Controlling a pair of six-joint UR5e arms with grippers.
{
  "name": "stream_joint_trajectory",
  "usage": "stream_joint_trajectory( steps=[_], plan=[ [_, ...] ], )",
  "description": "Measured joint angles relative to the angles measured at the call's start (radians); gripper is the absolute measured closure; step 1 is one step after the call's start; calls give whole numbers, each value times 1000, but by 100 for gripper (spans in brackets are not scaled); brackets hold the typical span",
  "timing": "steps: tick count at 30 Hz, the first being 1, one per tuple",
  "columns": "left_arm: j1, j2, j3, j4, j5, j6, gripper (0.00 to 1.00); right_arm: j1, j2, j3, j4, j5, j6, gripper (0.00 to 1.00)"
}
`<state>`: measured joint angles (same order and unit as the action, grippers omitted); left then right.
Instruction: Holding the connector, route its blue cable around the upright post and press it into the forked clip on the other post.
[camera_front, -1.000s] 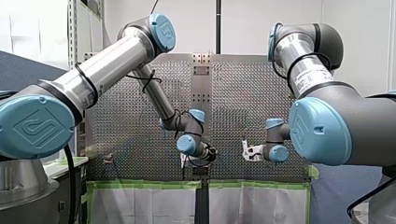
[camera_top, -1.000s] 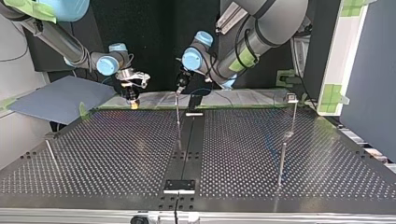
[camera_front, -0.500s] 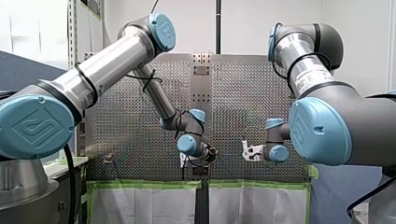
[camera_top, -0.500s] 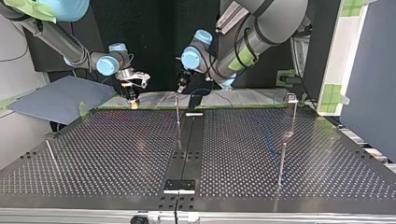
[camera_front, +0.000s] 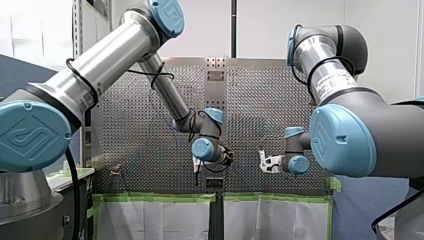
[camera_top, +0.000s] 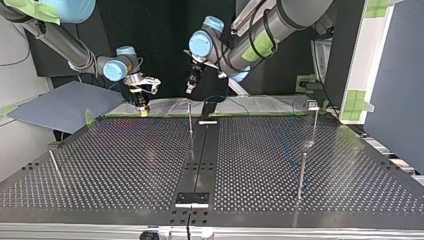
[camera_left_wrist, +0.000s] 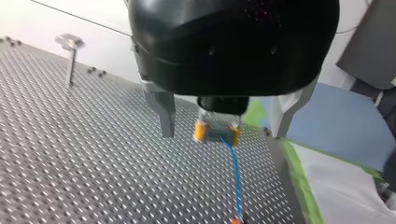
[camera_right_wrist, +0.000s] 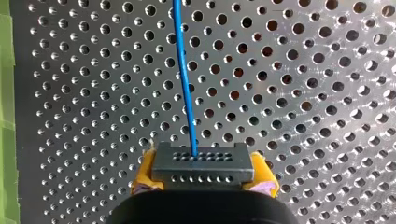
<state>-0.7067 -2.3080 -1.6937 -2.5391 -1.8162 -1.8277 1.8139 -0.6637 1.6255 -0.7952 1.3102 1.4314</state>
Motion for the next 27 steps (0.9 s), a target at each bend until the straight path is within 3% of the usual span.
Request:
stream_joint_trajectory(
  steps=[9, 21, 27],
  plan=[
    [-92, 92, -92, 70, -92, -32, 0, -2, 0, 0, 12, 0, 3, 100],
    [-197, 197, -197, 58, -197, -76, 0, -5, 0, 0, 12, 6, 20, 100],
    [-226, 243, -243, 75, -243, -114, 0, -12, 0, 0, 12, 17, 29, 100]
  ],
)
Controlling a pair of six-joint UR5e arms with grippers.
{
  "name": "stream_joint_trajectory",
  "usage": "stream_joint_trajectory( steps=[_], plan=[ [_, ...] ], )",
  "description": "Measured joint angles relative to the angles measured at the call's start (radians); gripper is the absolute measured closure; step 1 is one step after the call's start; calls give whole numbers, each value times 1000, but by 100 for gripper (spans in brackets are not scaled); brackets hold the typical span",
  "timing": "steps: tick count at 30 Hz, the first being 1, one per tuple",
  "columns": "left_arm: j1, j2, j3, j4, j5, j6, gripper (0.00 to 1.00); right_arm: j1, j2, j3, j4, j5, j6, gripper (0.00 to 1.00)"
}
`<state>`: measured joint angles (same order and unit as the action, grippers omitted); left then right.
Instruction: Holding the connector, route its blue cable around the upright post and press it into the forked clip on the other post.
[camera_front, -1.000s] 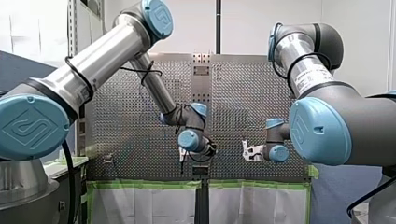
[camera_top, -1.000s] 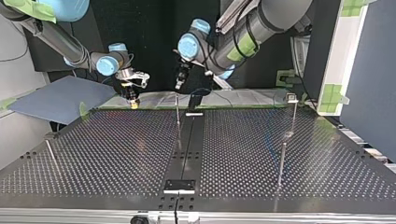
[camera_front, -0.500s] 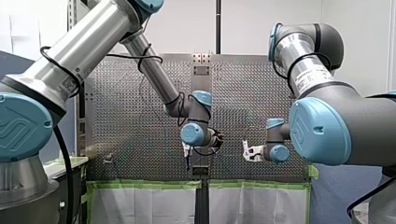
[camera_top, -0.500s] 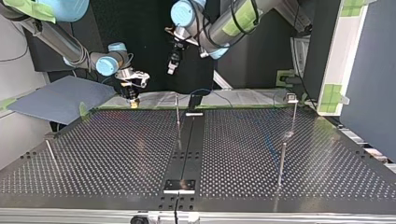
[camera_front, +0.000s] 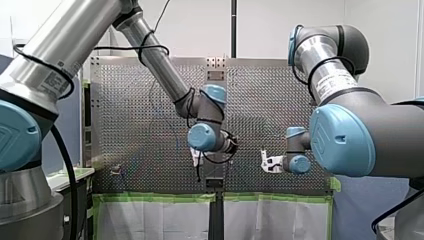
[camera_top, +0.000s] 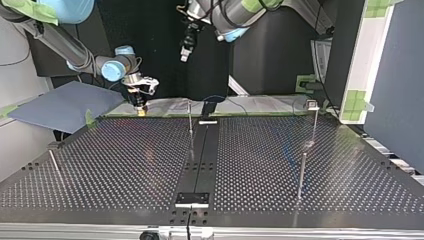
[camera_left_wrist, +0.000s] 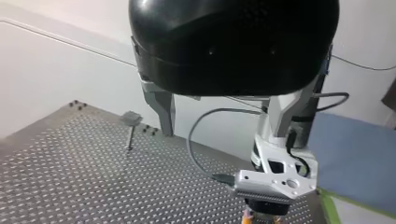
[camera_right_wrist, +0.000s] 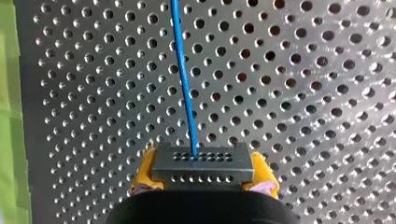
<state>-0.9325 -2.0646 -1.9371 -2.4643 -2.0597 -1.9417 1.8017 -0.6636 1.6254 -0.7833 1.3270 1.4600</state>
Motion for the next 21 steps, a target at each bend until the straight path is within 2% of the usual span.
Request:
stream_joint_trajectory(
  steps=[5, 15, 21],
  plan=[
    [1, 41, -41, 15, -41, -14, 0, -4, 0, 0, 7, 7, 1, 100],
    [13, 127, -127, 15, -124, 3, 0, -6, 0, 0, 19, 9, -5, 100],
    [24, 172, -173, 36, -141, 9, 0, -7, 0, 0, 14, 10, -6, 100]
  ],
)
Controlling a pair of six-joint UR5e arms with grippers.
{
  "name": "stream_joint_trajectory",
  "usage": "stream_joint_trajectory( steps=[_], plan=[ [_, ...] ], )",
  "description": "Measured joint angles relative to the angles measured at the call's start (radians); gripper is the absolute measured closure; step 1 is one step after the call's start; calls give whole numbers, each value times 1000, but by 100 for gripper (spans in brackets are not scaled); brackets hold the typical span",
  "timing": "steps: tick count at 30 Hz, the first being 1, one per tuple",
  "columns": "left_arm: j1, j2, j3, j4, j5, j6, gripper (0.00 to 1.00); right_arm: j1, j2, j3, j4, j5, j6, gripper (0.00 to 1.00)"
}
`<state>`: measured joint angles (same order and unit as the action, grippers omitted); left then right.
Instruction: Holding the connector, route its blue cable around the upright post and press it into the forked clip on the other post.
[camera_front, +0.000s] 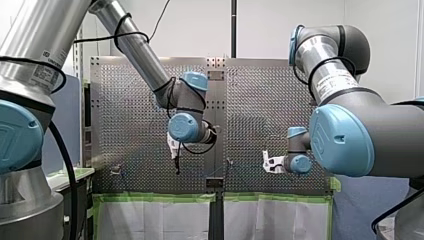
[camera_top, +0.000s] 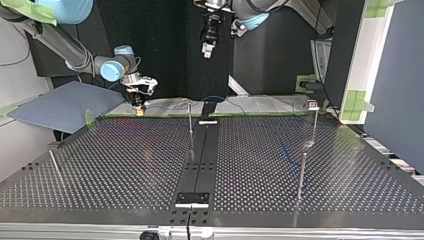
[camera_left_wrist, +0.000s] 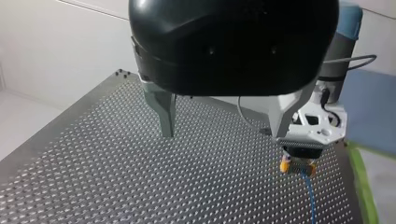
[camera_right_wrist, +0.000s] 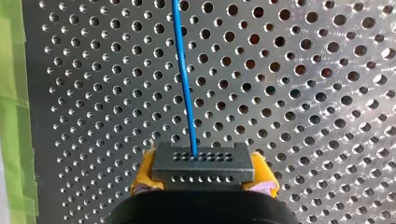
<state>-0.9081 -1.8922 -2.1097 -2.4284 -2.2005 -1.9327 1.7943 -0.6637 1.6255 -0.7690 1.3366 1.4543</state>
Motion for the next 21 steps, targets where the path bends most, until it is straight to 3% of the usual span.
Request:
stream_joint_trajectory(
  steps=[9, 21],
  plan=[
    [35, 70, -70, 20, -50, 28, 0, 0, 0, 0, 8, 0, -1, 100],
    [129, 168, -168, 115, 34, 20, 0, -1, -2, -2, 11, 4, -3, 100]
  ],
)
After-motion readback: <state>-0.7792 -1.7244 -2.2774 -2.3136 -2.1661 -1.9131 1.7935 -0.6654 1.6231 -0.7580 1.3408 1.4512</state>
